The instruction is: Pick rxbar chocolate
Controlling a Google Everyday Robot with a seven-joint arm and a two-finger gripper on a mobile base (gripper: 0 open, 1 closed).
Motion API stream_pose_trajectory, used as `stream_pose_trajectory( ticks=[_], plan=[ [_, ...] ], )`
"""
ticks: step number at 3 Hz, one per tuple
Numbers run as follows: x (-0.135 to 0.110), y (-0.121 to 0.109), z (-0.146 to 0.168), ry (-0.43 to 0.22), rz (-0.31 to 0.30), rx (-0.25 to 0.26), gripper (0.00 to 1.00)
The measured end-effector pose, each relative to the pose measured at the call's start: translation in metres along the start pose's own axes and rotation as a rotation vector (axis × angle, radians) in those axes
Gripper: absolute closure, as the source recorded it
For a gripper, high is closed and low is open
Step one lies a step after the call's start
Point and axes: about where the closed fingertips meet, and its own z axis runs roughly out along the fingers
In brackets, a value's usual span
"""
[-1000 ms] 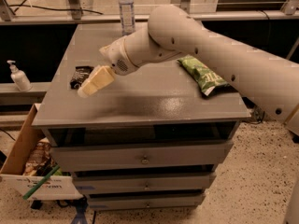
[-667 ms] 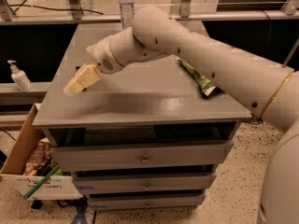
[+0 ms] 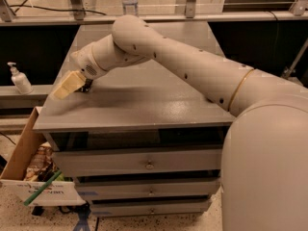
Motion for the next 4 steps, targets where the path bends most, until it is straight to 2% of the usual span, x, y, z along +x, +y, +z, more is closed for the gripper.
stream_pose_trajectory(
  ticks=[1,2,3,4],
  plan=[
    [0.017,-0.011,0.015,0.014,0.006,-0.001,0.00],
    [0.040,-0.022,0.008,0.039,0.014,0.016,0.00],
    [0.057,-0.030,-0.013,0.056,0.014,0.042,0.00],
    [0.071,-0.032,-0.030,0.064,0.021,0.054,0.17]
  ],
)
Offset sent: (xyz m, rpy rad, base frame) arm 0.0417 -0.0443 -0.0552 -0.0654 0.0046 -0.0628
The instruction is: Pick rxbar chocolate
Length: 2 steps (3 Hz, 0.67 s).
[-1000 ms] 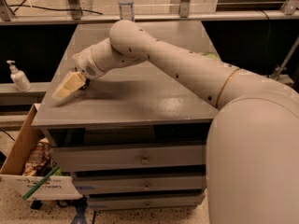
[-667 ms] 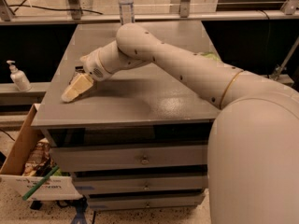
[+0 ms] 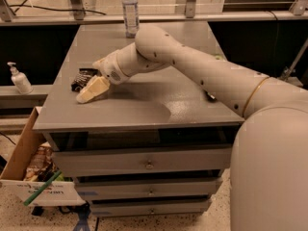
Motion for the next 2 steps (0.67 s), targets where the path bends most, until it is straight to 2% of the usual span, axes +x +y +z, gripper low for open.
stream_pose_trajectory(
  ticks=[1,2],
  plan=[
    [-0.003,-0.001,-0.017,-0.017,-0.012,0.012,0.41],
    [-0.016,0.004,-0.035,-0.043,-0.038,0.022,0.64]
  ],
)
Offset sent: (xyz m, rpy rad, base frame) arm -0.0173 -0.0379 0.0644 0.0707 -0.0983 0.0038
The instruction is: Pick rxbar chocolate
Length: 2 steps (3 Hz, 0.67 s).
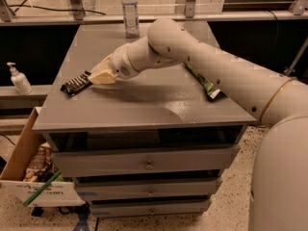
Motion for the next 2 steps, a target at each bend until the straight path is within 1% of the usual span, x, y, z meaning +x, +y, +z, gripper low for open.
stream_pose_trajectory(
  ticks=[1,2],
  plan=[
    [-0.013,0.008,-0.018,-0.019,-0.014,0.008,0.88],
    [-0.020,0.017,-0.030,-0.025,-0.020,0.012,1.00]
  ],
)
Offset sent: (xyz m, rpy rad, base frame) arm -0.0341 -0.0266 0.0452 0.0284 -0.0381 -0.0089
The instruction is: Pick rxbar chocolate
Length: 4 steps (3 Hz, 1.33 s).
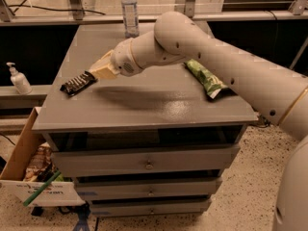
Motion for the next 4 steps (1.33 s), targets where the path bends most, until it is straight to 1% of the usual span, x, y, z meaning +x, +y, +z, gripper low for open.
stream_pose_trajectory(
  ticks=[1,2,3,4],
  plan=[
    [-0.005,0.005,-0.002,0.032,-0.001,0.008,0.82],
    [-0.015,0.001,0.002,0.087,0.003,0.028,0.59],
    [-0.021,-0.008,0.015,0.152,0.011,0.042,0.35],
    [-0.019,-0.017,0.028,0.206,0.024,0.052,0.13]
  ],
)
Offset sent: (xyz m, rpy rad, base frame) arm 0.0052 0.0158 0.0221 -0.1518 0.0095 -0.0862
